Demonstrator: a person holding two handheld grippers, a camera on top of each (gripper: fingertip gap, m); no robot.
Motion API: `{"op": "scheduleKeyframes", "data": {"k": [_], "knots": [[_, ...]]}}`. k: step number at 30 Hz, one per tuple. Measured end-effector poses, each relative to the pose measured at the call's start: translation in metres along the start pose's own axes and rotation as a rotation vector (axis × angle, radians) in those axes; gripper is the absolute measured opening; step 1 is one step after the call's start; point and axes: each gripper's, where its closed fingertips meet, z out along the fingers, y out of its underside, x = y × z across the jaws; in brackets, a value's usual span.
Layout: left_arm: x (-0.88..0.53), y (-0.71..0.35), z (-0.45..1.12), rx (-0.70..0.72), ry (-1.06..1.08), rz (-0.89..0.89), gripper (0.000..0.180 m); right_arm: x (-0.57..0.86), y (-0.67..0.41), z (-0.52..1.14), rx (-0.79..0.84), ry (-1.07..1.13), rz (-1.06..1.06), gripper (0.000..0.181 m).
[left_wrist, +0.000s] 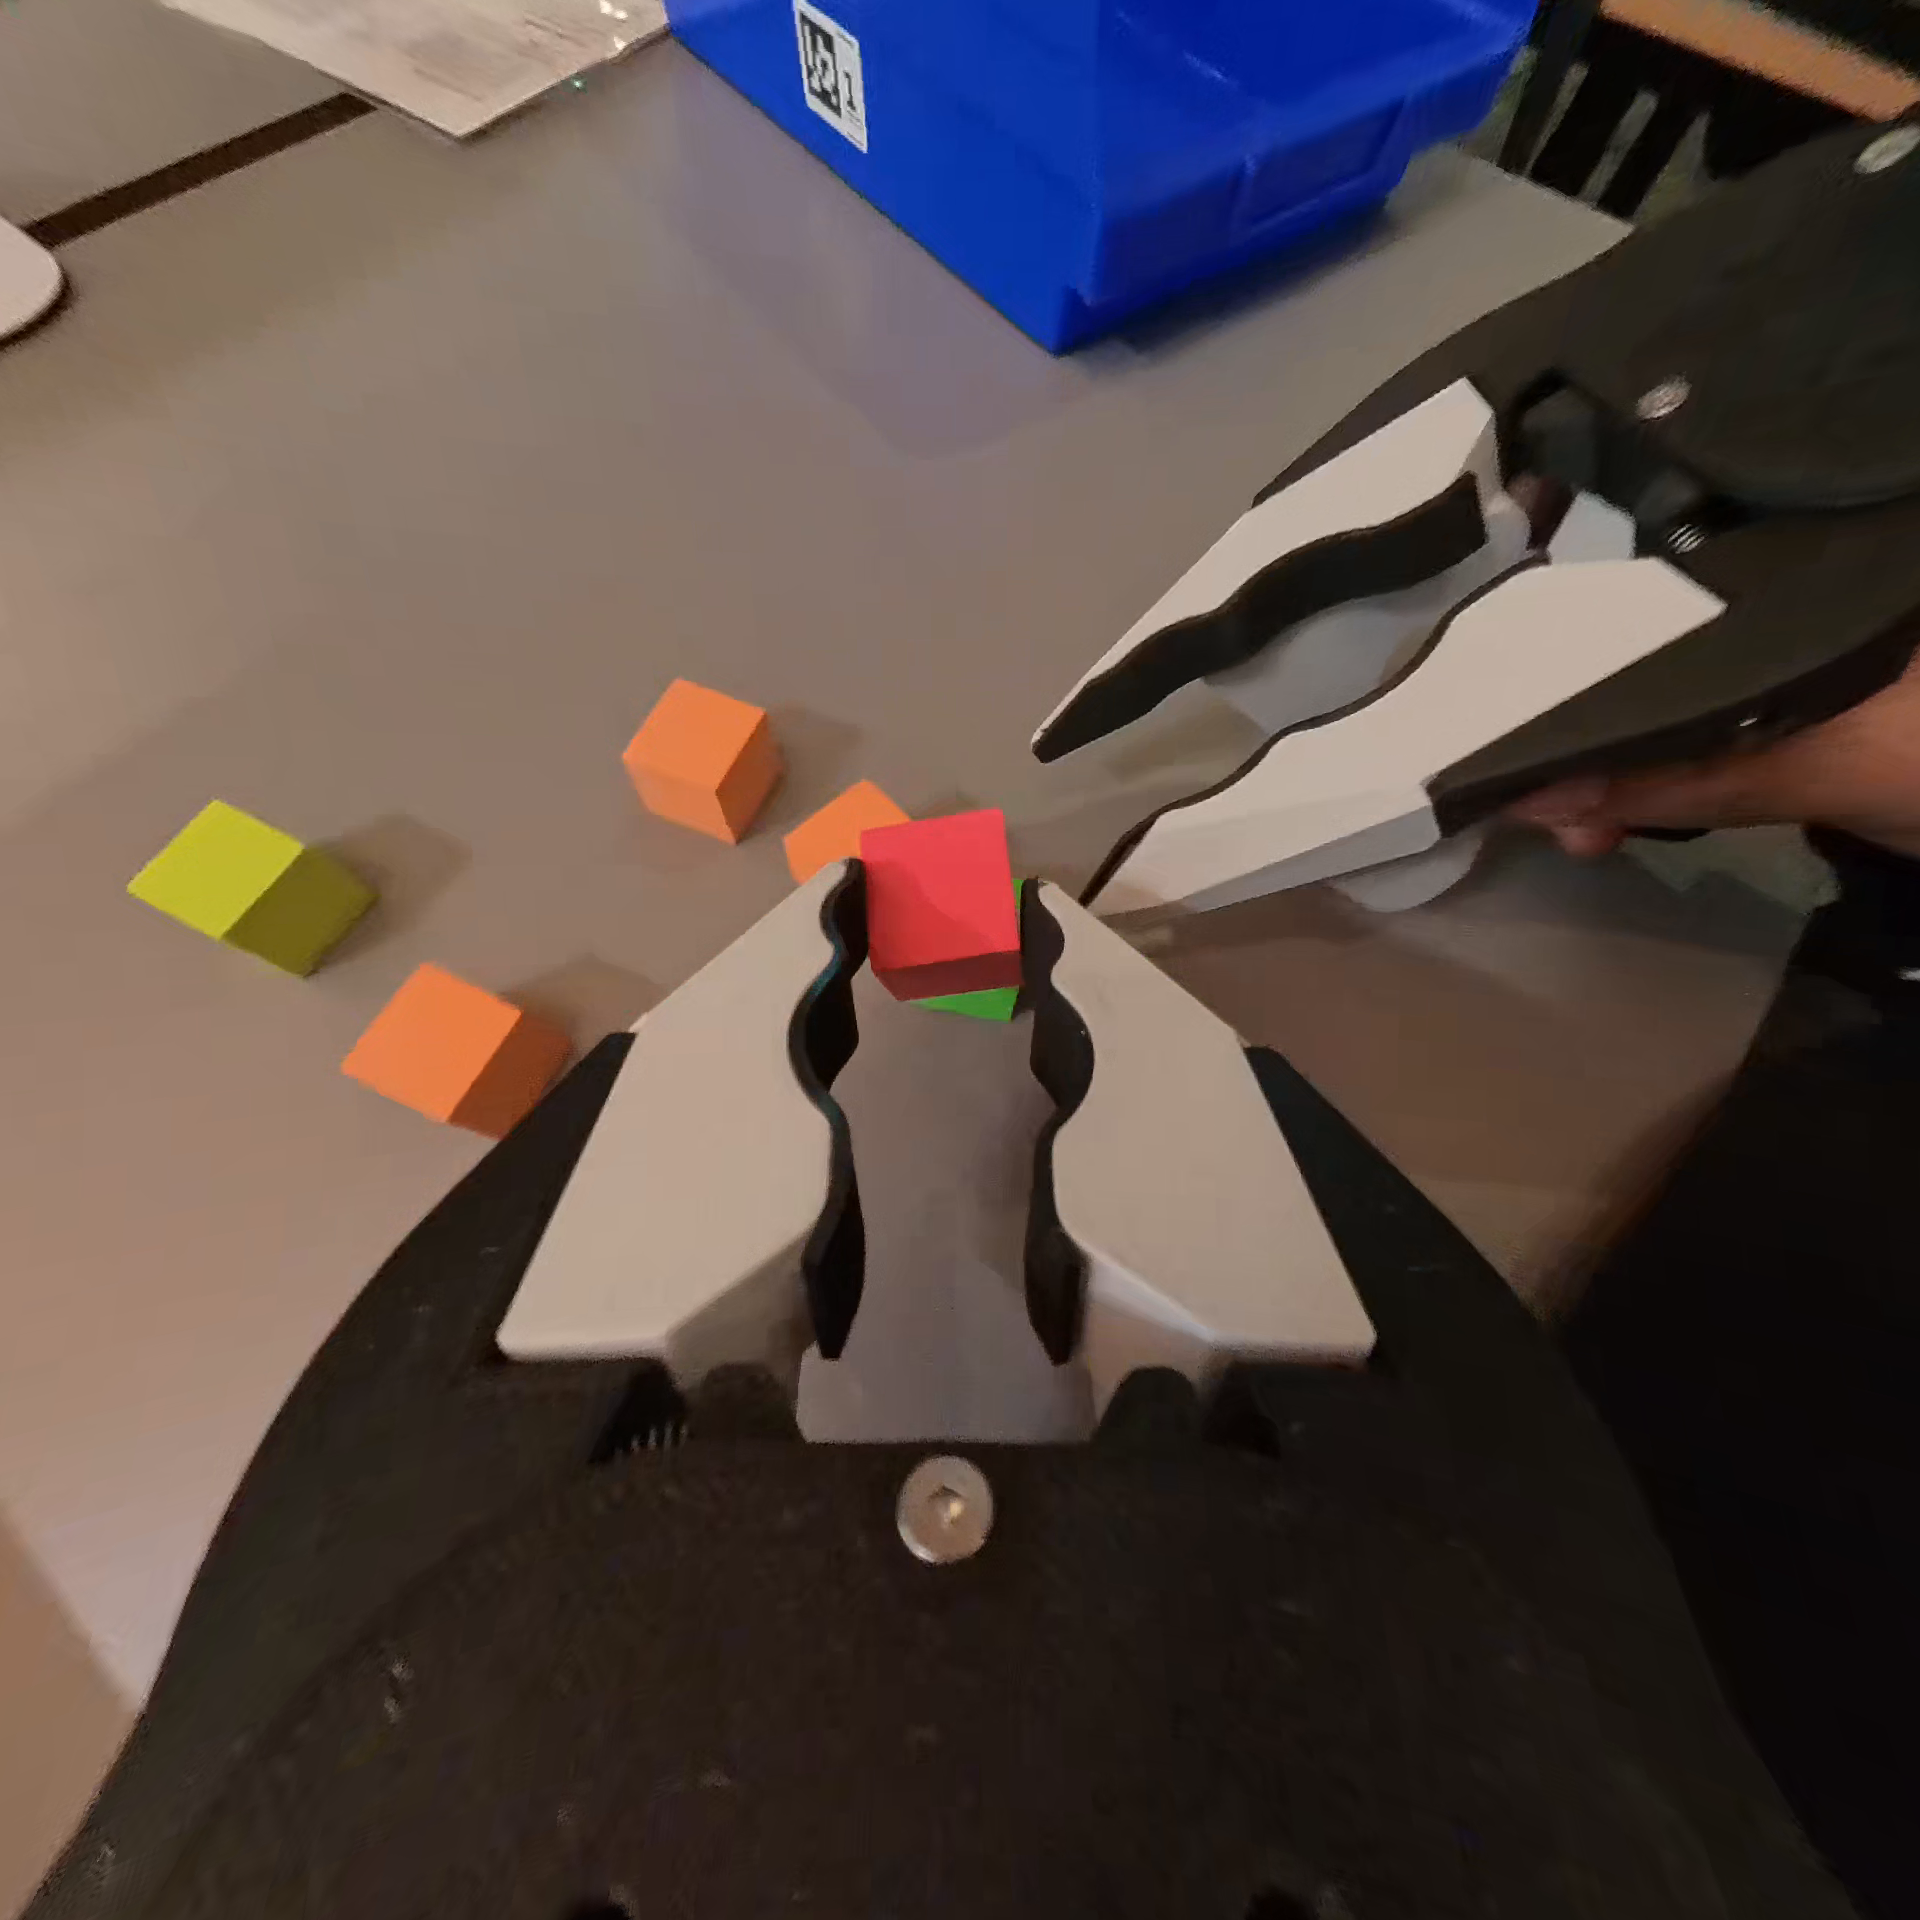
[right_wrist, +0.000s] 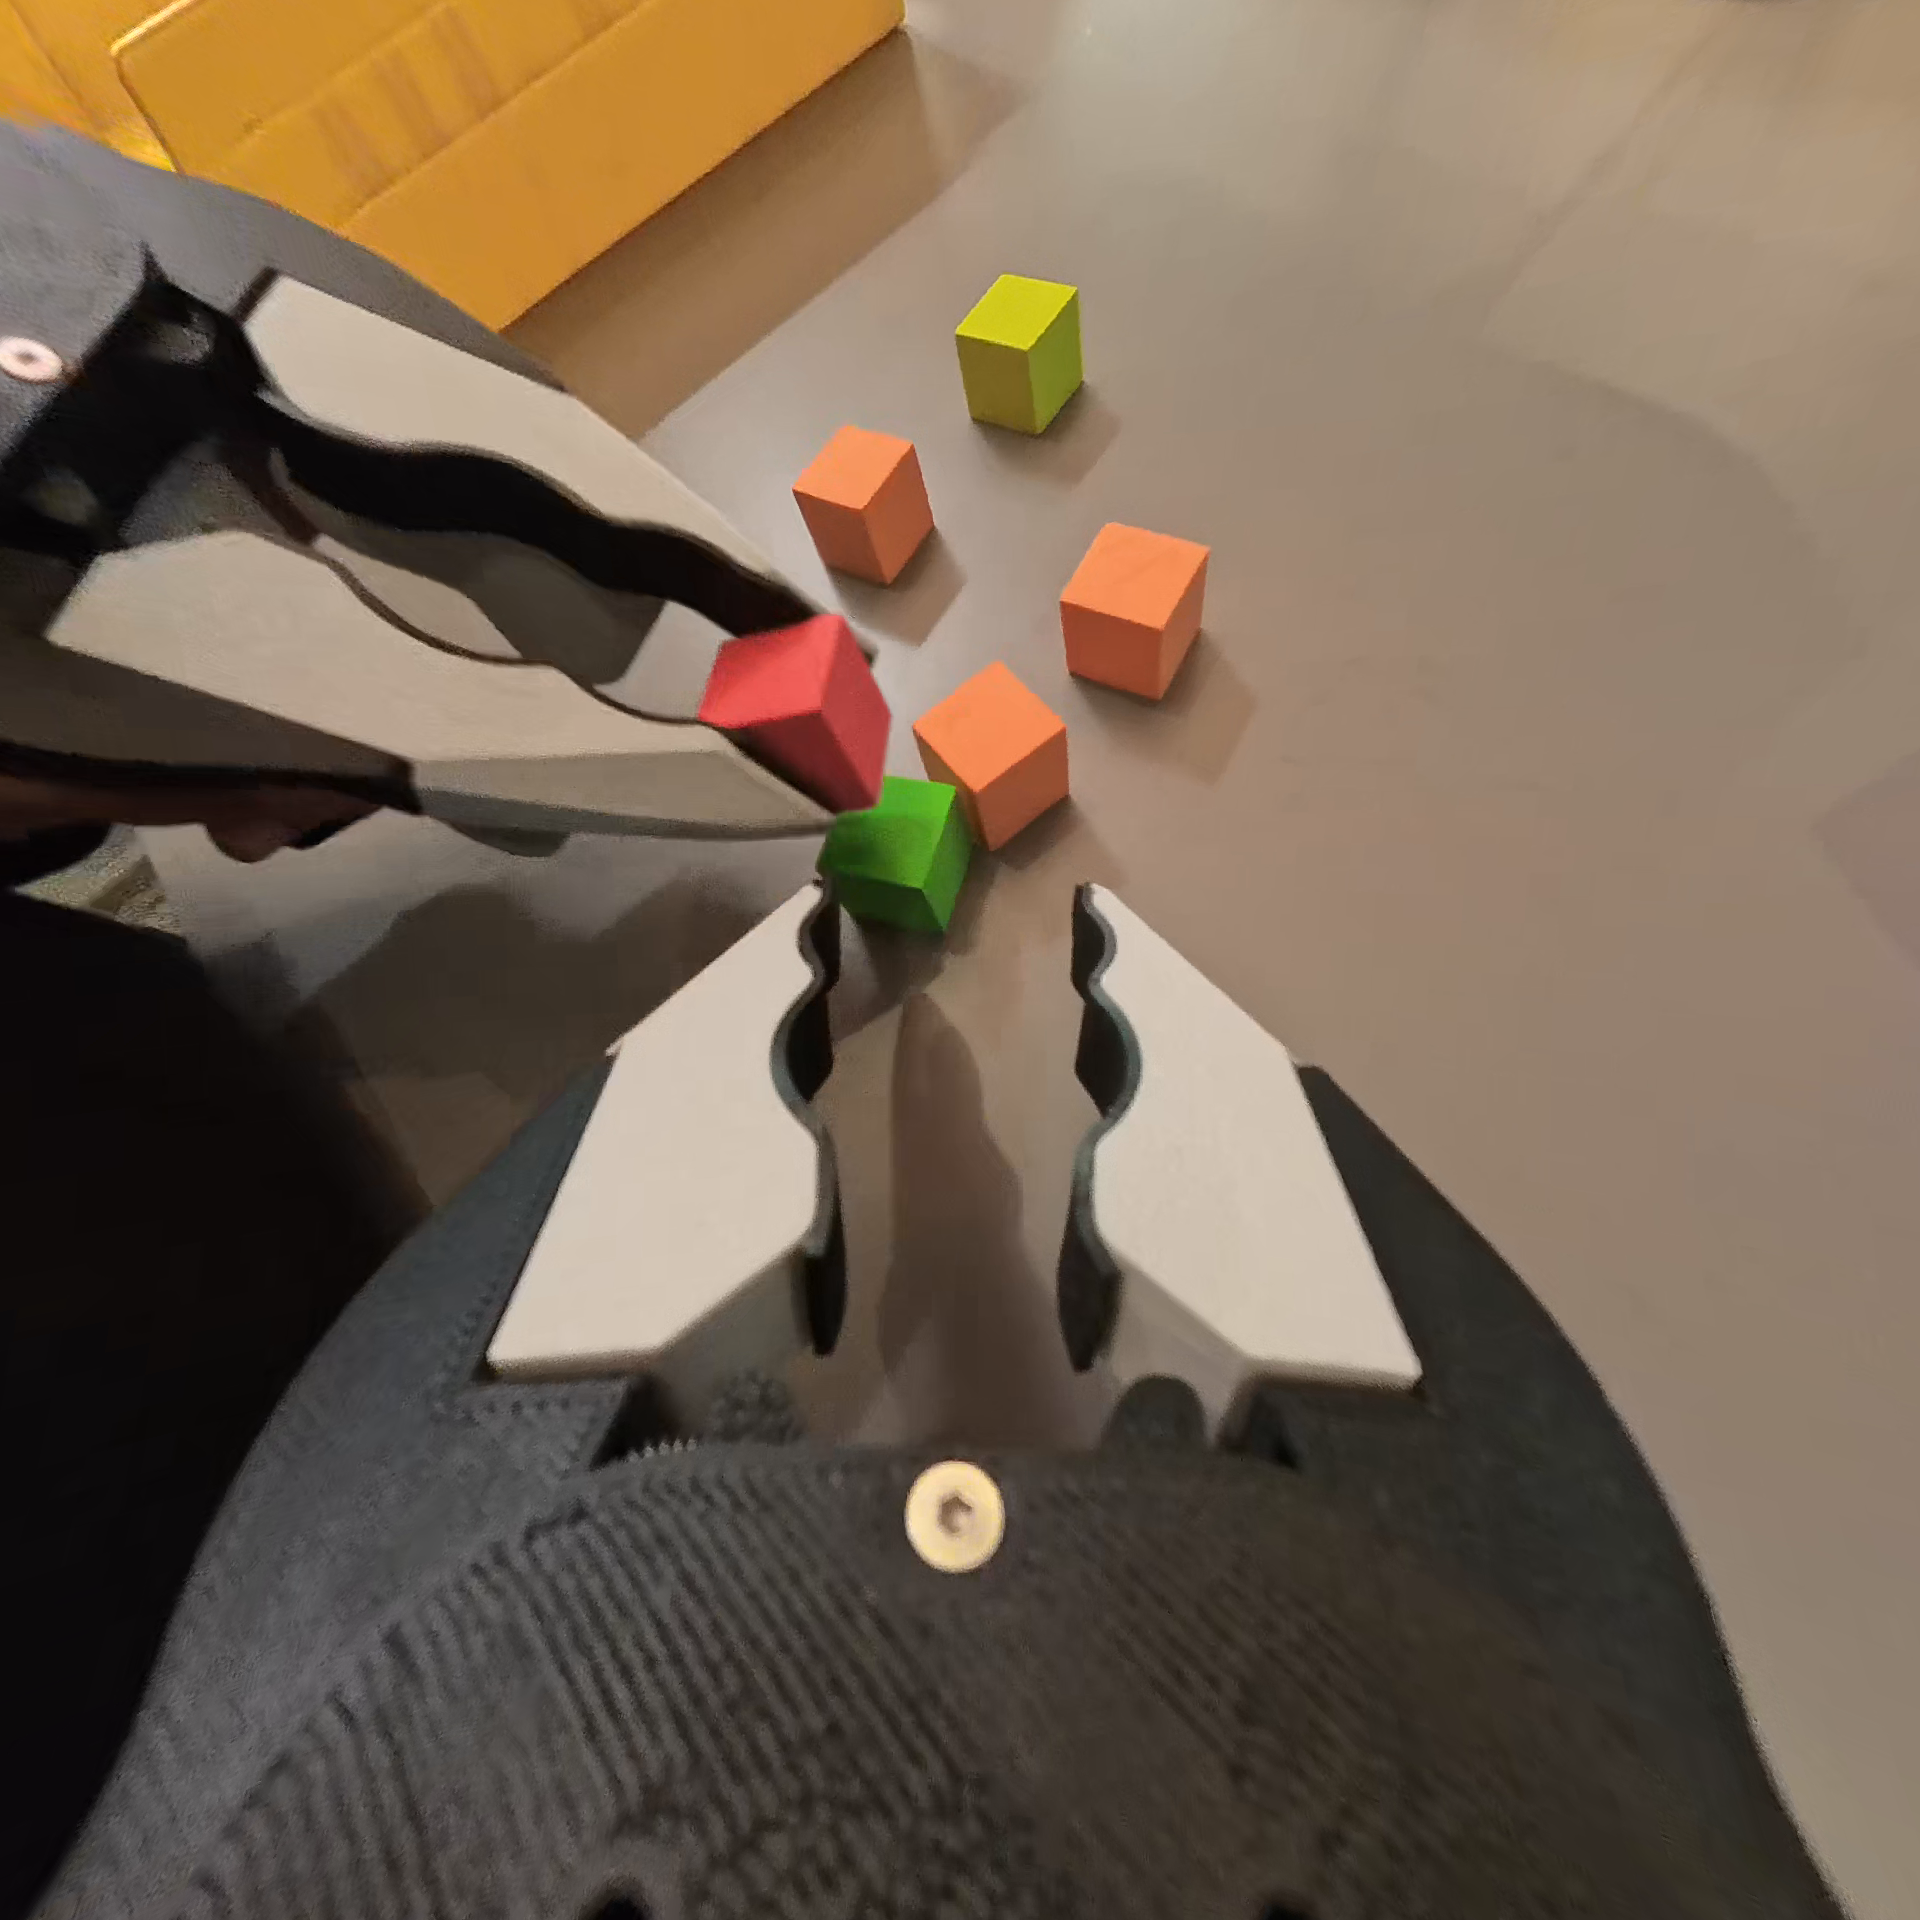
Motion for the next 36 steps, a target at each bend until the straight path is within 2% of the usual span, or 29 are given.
{"op": "scheduleKeyframes", "data": {"k": [6, 9, 11, 16, 19, 23, 27, 31, 36], "knots": [[0.004, 0.006, 0.017, -0.054, 0.037, -0.032, 0.026, 0.007, 0.003, -0.007, 0.014, 0.026, 0.022, 0.044], [0.004, 0.002, 0.008, -0.027, 0.059, -0.048, 0.044, 0.010, -0.001, -0.011, 0.038, 0.034, 0.033, 0.045], [-0.001, -0.001, -0.001, 0.001, 0.057, -0.070, 0.049, 0.014, -0.006, -0.013, 0.066, 0.027, 0.053, 0.045], [-0.048, 0.004, -0.019, 0.039, -0.071, -0.166, 0.050, 0.017, -0.028, -0.008, 0.127, -0.030, 0.090, 0.042], [-0.078, 0.010, -0.026, 0.054, -0.141, -0.254, 0.050, 0.024, -0.027, 0.007, 0.051, -0.033, -0.022, 0.039], [-0.104, 0.019, -0.029, 0.037, -0.214, -0.272, 0.051, 0.022, -0.016, 0.022, -0.060, -0.149, -0.181, 0.042], [-0.109, 0.027, -0.022, -0.015, -0.219, -0.258, 0.055, 0.010, -0.023, 0.031, -0.069, -0.255, -0.188, 0.041], [-0.108, 0.034, -0.014, -0.058, -0.217, -0.246, 0.055, 0.010, -0.021, 0.042, -0.096, -0.233, -0.239, 0.024], [-0.105, 0.037, -0.008, -0.076, -0.203, -0.237, 0.055, 0.022, -0.022, 0.036, -0.066, -0.203, -0.186, 0.024]]}}
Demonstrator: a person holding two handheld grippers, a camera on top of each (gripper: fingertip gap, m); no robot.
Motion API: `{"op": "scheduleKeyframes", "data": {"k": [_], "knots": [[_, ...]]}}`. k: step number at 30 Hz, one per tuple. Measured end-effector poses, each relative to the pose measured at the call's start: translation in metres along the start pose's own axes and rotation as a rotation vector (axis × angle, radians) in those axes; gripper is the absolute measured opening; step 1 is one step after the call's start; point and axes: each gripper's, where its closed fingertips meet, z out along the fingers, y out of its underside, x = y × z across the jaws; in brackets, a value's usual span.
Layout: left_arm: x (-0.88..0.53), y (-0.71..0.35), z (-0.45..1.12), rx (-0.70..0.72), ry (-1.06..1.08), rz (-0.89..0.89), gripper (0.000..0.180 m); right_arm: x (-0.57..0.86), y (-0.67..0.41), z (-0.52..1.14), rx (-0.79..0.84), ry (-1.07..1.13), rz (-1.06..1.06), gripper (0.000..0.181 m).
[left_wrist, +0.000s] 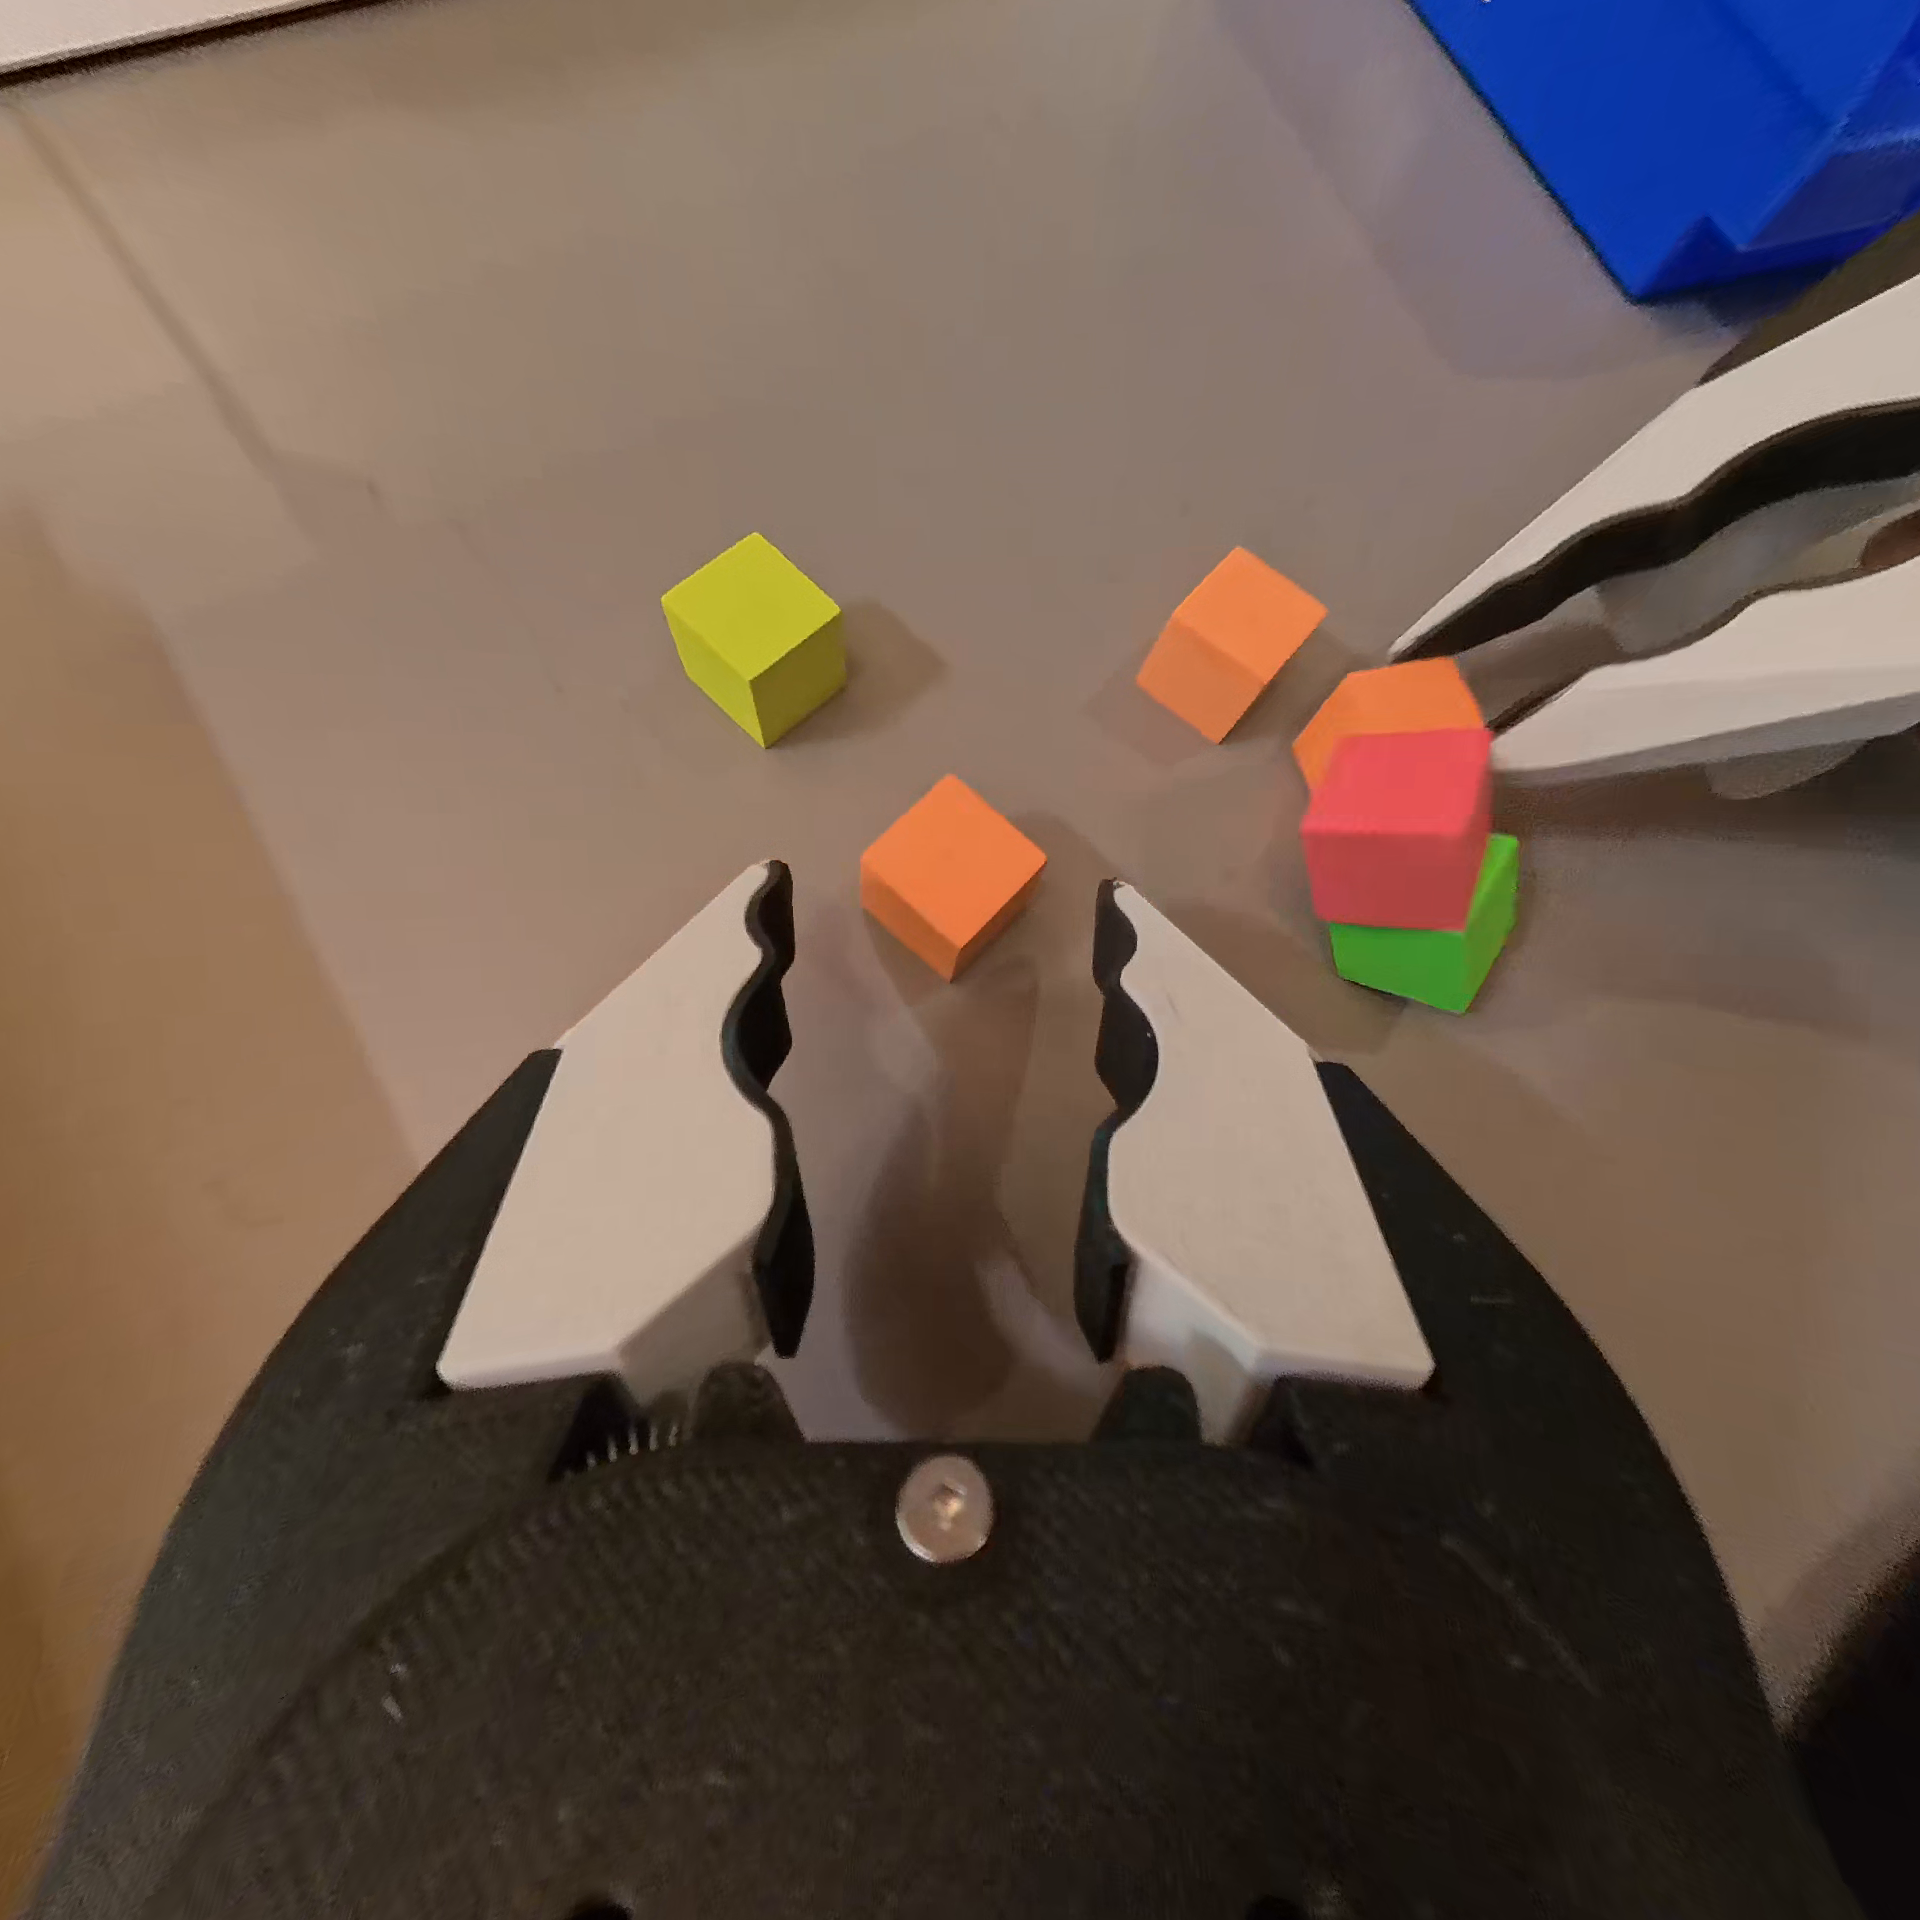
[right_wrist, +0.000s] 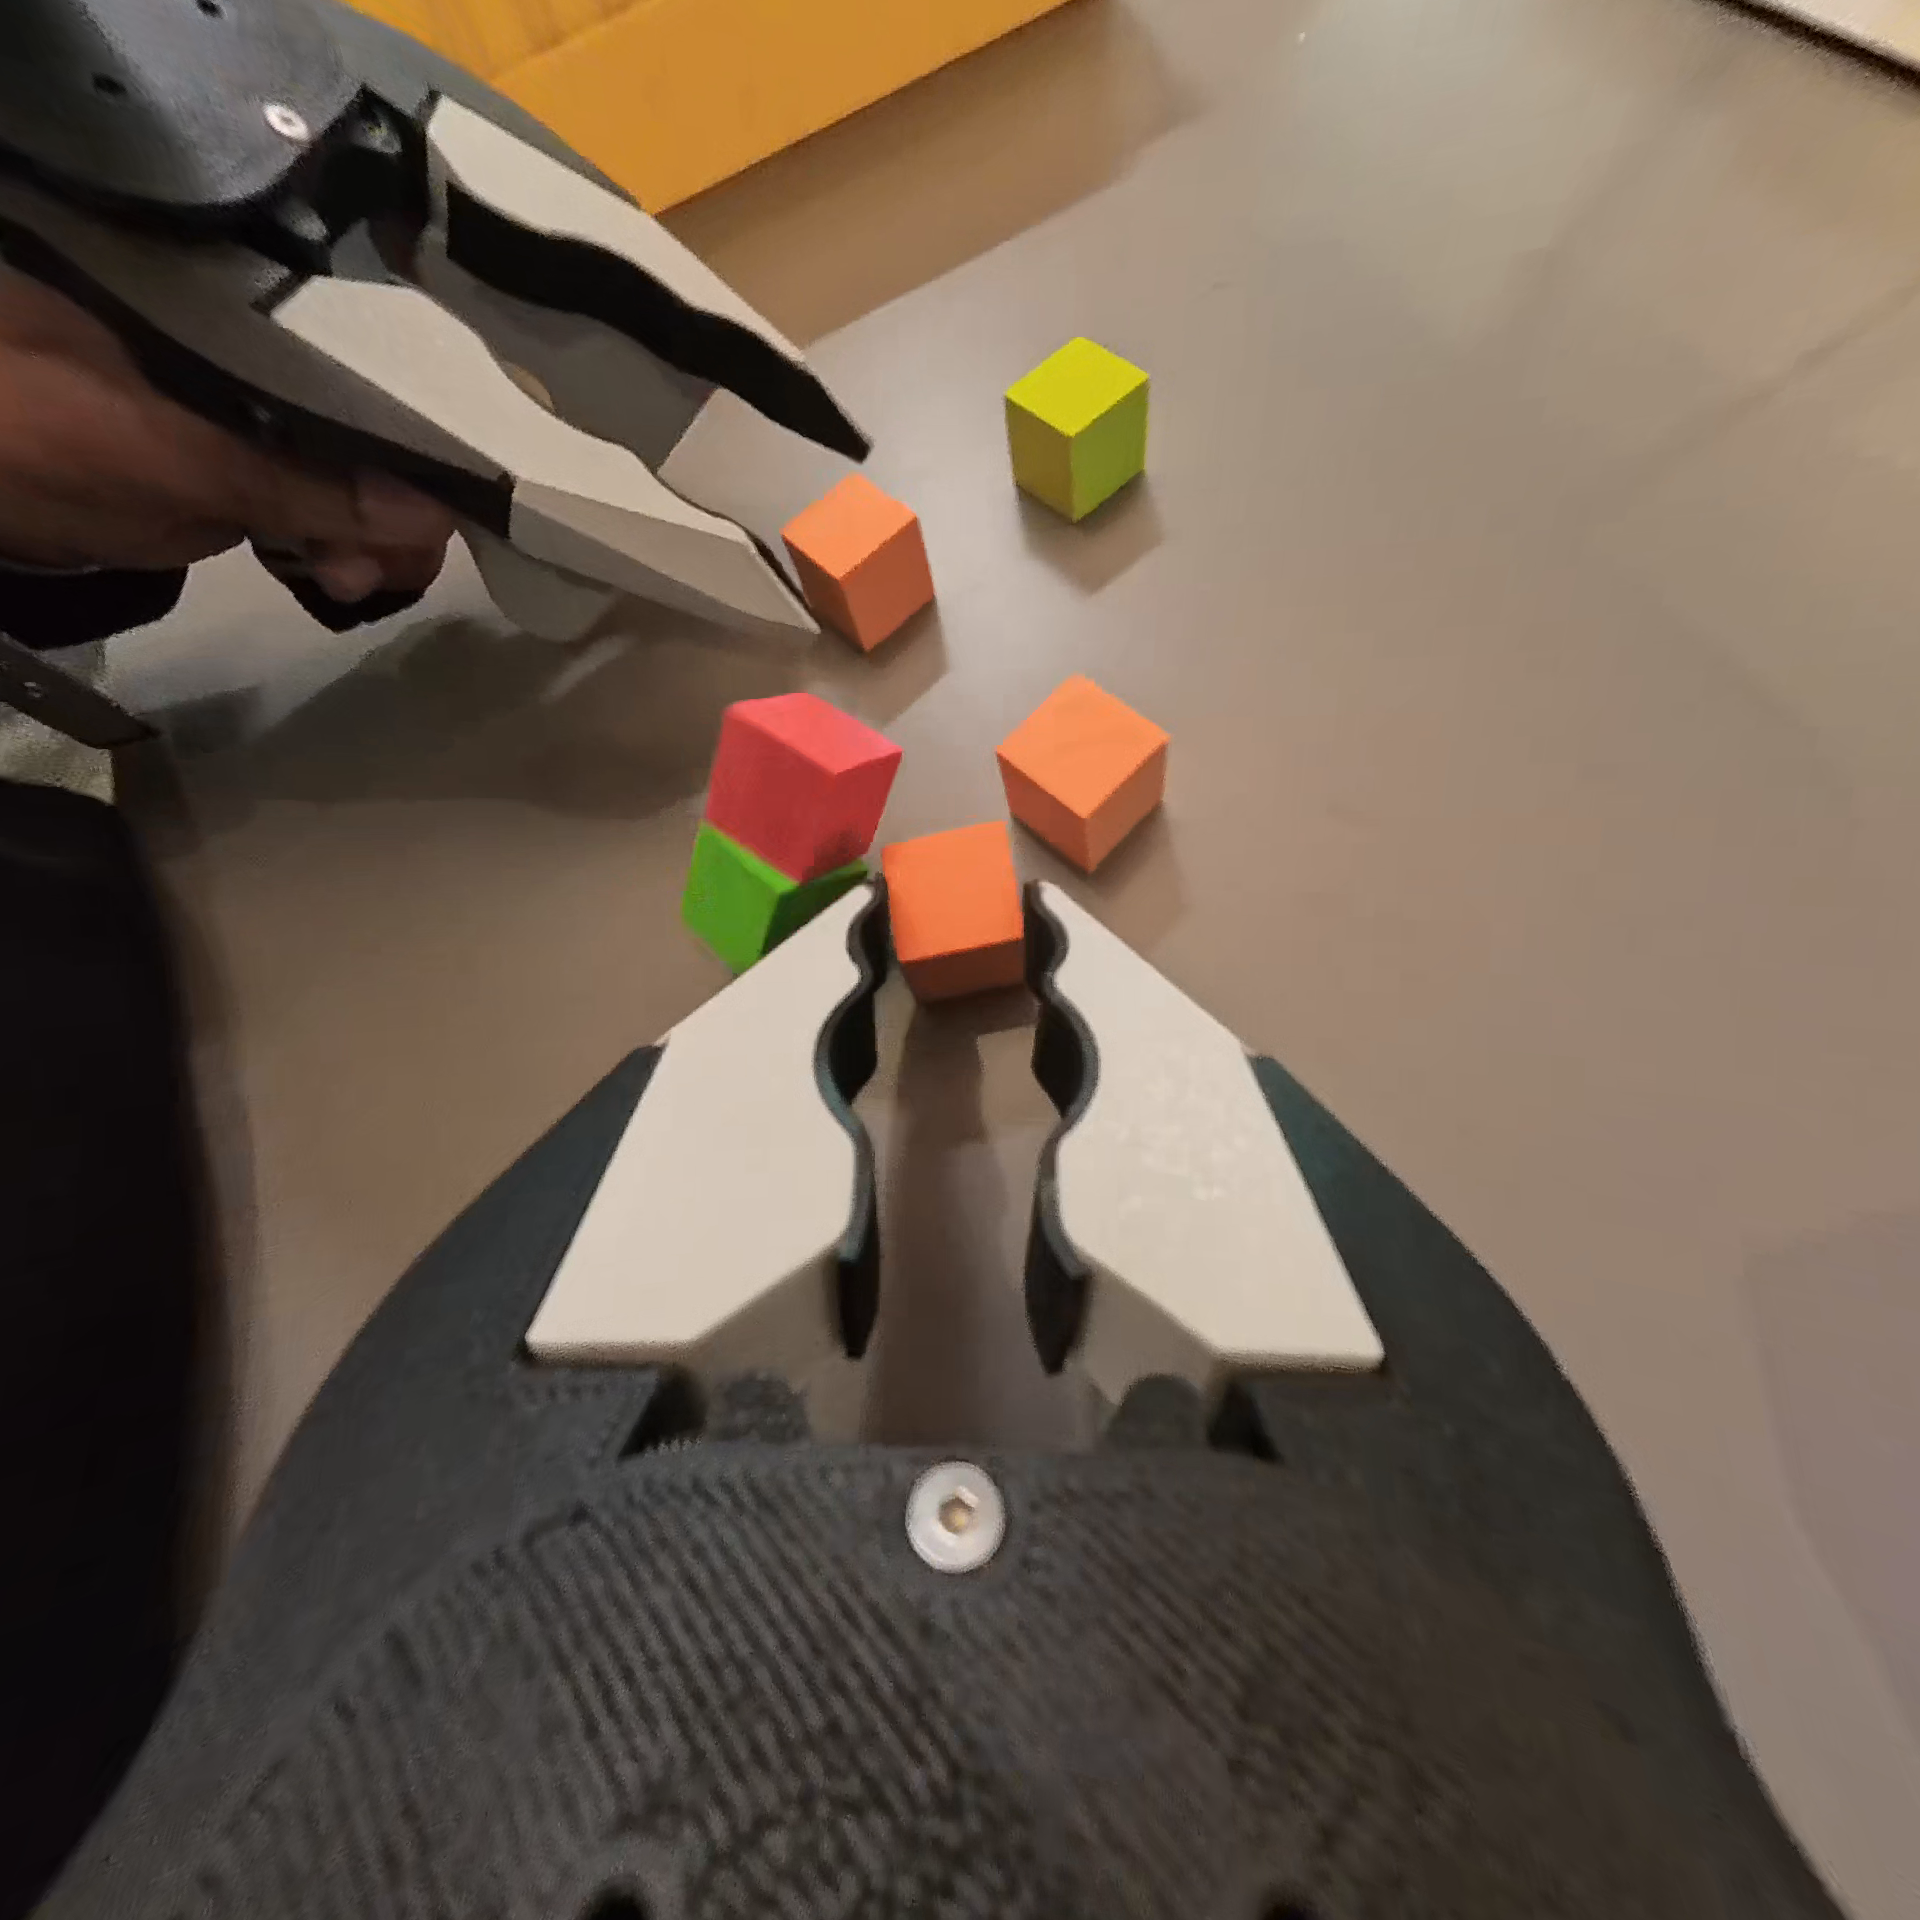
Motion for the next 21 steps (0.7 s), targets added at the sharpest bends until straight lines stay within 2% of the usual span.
{"op": "scheduleKeyframes", "data": {"k": [7, 9, 12, 21], "knots": [[-0.005, 0.002, 0.007, -0.018, -0.013, -0.001, 0.049, 0.011, -0.016, -0.033, 0.145, 0.054, 0.083, 0.024], [-0.006, 0.002, 0.008, -0.021, -0.022, 0.004, 0.046, 0.011, -0.017, -0.036, 0.152, 0.078, 0.081, 0.024], [-0.008, 0.004, 0.009, -0.030, -0.028, 0.006, 0.032, 0.007, -0.019, -0.038, 0.171, 0.093, 0.078, 0.024], [0.009, -0.018, -0.005, 0.066, 0.044, 0.009, 0.031, -0.023, -0.032, -0.011, 0.169, 0.025, 0.032, 0.023]]}}
